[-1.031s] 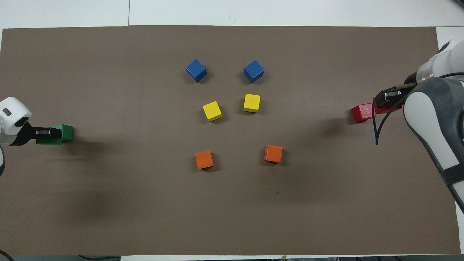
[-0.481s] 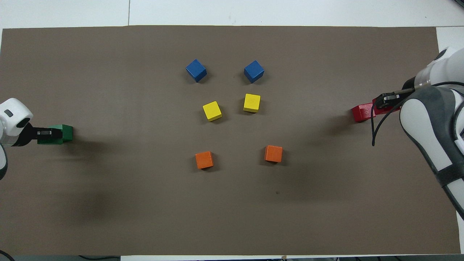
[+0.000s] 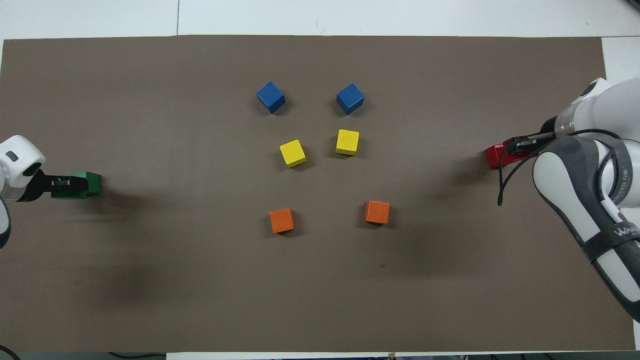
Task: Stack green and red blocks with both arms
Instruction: 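Lower the green block onto the green block and open the left gripper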
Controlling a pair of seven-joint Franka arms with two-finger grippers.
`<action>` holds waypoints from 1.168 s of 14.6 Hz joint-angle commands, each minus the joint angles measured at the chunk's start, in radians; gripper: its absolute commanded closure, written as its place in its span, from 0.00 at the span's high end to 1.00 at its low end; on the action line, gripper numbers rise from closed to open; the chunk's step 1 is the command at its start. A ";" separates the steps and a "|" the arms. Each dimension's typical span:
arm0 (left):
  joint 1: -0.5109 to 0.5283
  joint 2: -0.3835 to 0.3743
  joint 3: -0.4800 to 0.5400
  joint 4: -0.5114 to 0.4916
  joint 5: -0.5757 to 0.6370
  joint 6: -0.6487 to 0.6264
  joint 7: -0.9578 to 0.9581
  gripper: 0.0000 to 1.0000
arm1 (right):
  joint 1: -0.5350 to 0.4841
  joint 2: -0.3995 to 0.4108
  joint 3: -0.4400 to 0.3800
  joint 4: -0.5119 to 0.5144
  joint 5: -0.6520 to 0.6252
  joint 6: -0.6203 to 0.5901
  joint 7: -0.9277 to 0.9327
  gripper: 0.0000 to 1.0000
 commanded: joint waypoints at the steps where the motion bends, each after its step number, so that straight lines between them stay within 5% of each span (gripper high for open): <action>1: 0.013 -0.025 -0.007 -0.028 -0.017 0.020 0.021 1.00 | -0.011 -0.029 0.011 -0.058 0.019 0.054 -0.010 0.00; 5: 0.004 -0.022 -0.007 0.019 -0.016 -0.027 0.023 1.00 | -0.011 -0.026 0.009 -0.073 0.019 0.085 -0.011 0.00; 12: -0.046 -0.031 -0.013 0.260 -0.016 -0.255 0.001 1.00 | -0.013 -0.008 0.009 -0.073 0.019 0.122 -0.014 0.00; 17: -0.108 -0.058 -0.018 0.377 -0.011 -0.383 -0.196 1.00 | -0.013 0.000 0.011 -0.076 0.019 0.130 -0.016 0.00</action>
